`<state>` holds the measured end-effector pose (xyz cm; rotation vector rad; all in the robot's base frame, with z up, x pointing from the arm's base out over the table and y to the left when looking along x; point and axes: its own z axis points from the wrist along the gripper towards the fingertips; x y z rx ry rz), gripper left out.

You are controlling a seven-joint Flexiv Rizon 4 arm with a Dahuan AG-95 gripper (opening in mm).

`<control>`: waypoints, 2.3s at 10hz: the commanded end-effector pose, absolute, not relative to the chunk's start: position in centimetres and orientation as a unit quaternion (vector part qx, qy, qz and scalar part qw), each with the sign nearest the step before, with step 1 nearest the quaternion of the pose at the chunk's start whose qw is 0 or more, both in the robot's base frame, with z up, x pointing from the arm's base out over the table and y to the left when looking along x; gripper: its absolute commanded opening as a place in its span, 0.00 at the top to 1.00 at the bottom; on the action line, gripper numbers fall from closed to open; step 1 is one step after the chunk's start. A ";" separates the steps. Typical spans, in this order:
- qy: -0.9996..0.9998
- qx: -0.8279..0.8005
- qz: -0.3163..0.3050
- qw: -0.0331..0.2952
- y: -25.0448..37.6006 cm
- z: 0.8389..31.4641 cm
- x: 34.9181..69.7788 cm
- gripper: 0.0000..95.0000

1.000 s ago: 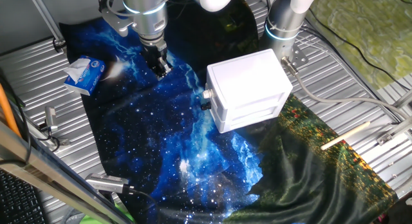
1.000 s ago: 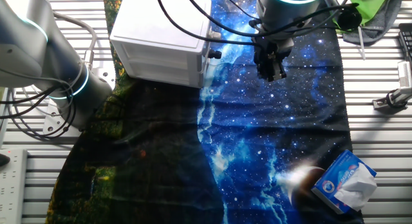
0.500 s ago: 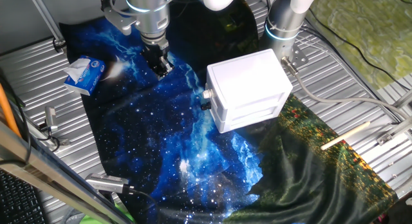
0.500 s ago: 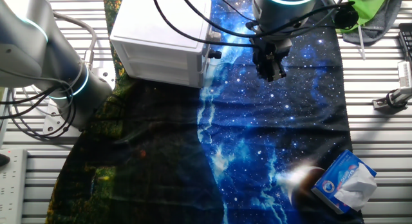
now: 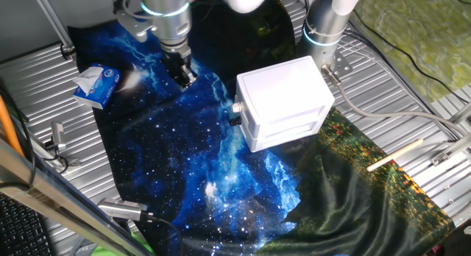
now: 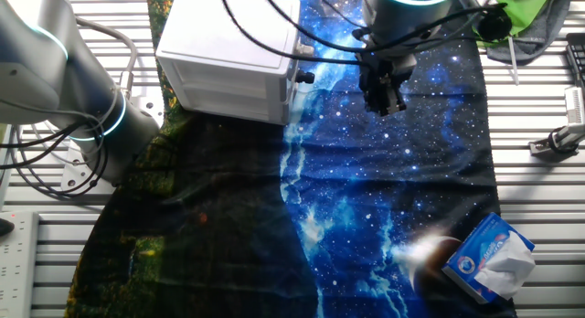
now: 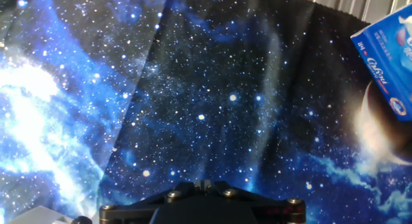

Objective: Grasp the handle and open the drawer

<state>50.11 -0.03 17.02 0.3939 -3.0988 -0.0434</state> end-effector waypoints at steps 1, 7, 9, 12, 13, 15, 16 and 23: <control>-0.994 0.098 -0.021 0.047 0.0 17.0 50.0 1.00; -0.991 0.045 -0.070 0.110 0.0 15.9 50.7 1.00; -0.990 0.045 -0.075 0.115 -0.1 15.5 51.8 1.00; -0.989 0.052 -0.075 0.114 -0.1 15.5 52.1 1.00; -0.989 0.049 -0.077 0.114 -0.1 15.5 52.4 1.00; -0.989 0.030 -0.075 0.123 -0.2 15.8 55.0 1.00; -0.989 0.024 -0.080 0.121 -0.1 15.9 56.2 1.00; -0.986 -0.032 -0.089 0.135 5.3 12.7 58.9 1.00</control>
